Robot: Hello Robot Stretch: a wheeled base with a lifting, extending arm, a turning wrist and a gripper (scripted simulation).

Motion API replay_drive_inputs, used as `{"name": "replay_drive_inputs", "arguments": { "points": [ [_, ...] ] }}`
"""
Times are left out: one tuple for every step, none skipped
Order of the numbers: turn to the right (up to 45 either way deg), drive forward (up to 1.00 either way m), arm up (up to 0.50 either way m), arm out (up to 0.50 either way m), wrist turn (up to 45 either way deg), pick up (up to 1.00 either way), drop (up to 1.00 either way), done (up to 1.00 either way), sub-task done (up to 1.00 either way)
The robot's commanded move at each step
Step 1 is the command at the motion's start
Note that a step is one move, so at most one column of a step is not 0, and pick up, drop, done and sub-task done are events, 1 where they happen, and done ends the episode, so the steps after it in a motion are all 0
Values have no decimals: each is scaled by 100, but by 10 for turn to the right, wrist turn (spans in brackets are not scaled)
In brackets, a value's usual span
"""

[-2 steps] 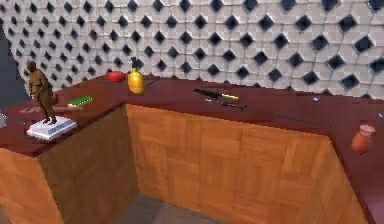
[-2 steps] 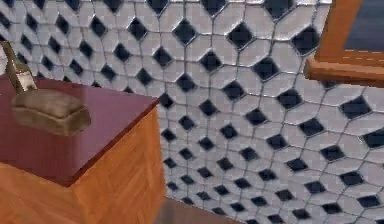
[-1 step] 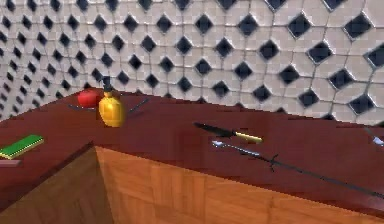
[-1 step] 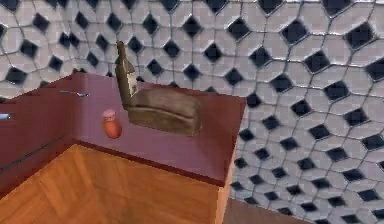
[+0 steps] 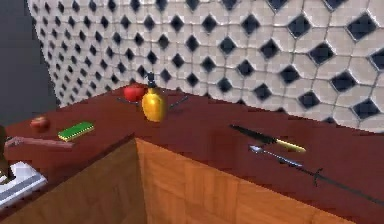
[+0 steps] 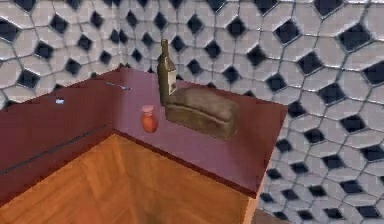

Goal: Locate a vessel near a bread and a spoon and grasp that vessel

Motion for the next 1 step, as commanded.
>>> {"name": "replay_drive_inputs", "arguments": {
  "points": [
    [450,0,0,0,0,0,0,0,0]
  ]
}}
